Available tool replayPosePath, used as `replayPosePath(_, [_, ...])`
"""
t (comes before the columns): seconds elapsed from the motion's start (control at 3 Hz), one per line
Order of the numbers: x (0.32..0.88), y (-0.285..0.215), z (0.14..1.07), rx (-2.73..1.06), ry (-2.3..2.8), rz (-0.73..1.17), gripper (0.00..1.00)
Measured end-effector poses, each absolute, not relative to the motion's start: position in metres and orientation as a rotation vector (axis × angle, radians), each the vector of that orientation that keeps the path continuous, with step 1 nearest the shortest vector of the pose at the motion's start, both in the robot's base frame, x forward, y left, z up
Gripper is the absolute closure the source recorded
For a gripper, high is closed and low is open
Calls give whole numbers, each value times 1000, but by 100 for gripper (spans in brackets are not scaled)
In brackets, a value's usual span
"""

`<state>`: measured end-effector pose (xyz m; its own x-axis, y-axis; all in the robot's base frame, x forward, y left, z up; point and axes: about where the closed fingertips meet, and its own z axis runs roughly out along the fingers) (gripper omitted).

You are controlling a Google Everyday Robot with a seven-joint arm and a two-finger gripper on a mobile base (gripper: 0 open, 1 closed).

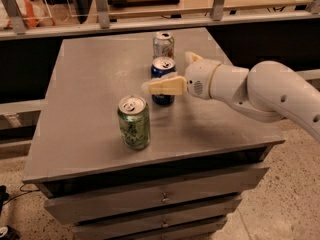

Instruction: Place pepsi can upright

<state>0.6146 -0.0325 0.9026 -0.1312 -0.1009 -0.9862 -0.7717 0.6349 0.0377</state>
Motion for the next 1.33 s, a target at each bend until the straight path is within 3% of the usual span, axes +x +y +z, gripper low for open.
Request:
replayPosePath(0.67, [620, -69, 905, -837, 1695, 600, 0])
replayPosePath(1.33, [616, -110, 902, -931, 1684, 674, 0])
